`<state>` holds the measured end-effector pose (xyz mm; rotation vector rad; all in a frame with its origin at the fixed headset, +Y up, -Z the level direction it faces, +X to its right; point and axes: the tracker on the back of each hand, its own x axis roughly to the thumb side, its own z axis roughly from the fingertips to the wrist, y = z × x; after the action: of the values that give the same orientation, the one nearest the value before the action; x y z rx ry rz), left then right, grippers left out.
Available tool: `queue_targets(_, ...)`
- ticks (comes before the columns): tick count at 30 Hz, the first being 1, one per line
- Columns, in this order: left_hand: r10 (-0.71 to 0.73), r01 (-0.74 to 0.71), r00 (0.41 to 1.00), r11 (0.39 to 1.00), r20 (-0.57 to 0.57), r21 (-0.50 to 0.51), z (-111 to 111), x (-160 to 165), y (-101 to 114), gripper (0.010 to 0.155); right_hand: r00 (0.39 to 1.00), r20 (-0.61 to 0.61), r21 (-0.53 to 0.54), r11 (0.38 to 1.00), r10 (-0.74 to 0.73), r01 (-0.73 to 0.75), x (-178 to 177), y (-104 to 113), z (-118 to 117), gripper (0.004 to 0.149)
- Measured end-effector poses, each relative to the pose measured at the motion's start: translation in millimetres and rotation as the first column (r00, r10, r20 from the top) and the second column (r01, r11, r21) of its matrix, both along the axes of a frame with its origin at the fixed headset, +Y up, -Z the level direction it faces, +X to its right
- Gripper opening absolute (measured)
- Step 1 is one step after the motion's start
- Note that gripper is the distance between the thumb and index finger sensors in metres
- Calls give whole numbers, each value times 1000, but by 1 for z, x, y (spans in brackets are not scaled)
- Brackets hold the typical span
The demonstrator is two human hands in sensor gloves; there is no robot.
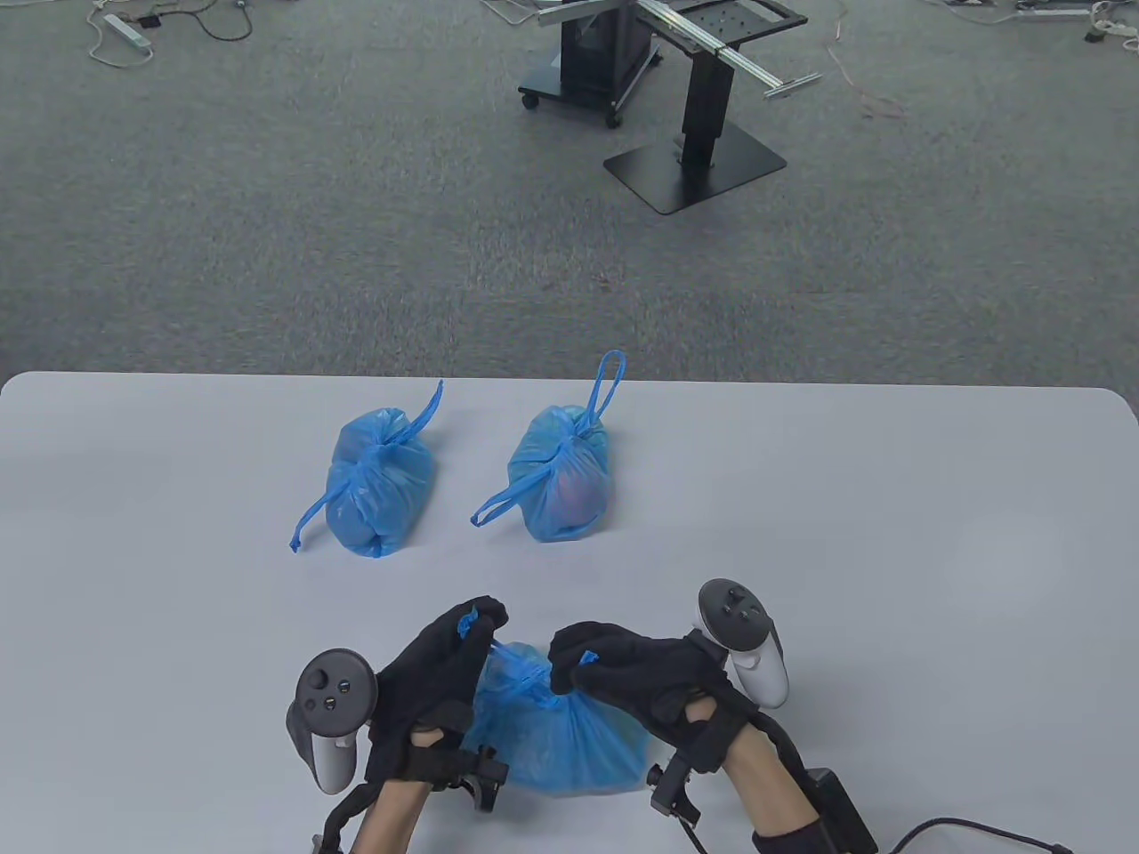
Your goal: Tie knot on plastic bag top
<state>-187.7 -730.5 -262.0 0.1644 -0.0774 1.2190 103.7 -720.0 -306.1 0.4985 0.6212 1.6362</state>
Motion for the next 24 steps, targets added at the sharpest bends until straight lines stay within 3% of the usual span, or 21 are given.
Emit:
queue_targets(10, -259, 261, 962, 965, -89, 9, -3, -14, 1, 44, 987, 6, -16, 987, 159, -159, 26, -2, -12, 41)
queue_targets(24, -605, 597, 787, 796, -121, -101, -12, -26, -11, 44, 951, -29, -166, 937, 307, -308, 65, -21, -27, 39)
